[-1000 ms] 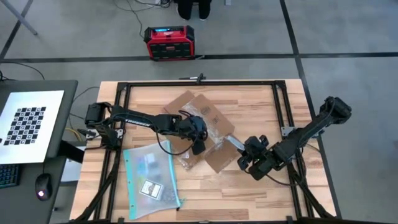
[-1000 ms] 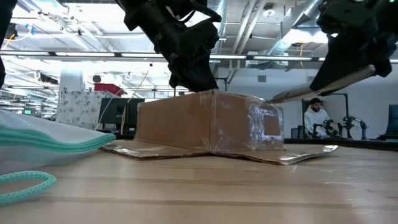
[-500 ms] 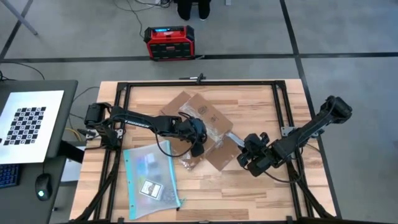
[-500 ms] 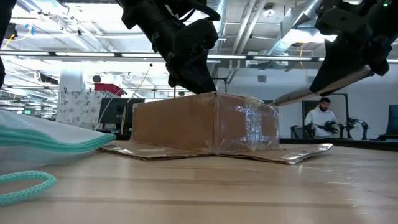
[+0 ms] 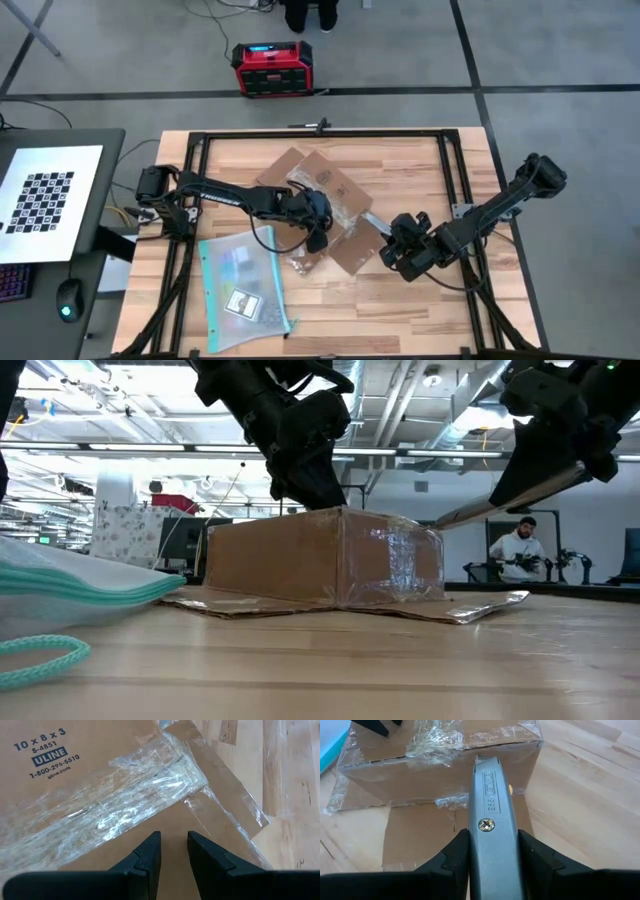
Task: Unpack boxes
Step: Break down the cardboard box until it is fully flat
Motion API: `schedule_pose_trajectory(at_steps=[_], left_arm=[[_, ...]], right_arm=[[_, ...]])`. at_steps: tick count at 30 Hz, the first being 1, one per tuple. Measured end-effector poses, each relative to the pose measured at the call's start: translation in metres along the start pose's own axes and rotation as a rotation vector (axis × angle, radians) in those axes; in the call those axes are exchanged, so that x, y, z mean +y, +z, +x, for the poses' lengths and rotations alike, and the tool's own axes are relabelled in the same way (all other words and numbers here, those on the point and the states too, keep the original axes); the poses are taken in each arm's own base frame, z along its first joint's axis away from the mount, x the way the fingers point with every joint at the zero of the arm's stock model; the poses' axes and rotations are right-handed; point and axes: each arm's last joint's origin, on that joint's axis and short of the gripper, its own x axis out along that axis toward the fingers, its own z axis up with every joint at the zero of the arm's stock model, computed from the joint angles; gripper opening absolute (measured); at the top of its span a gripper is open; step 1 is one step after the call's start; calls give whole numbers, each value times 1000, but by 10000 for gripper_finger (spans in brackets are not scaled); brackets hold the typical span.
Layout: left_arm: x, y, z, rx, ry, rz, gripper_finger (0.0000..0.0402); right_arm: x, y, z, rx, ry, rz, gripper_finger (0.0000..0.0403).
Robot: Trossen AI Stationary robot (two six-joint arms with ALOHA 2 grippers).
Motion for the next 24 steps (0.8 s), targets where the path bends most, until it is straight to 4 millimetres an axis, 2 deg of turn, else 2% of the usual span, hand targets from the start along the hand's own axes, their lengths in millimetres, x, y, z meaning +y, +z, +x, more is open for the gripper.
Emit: schedule_pose_trajectory(at_steps=[10,24], left_arm=[[0,0,0,-3,-1,11,82],[0,0,0,-2,0,15,82]], right_arm=[[5,7,-5,-3,17,-36,119],[7,1,2,14,-12,-56,119]])
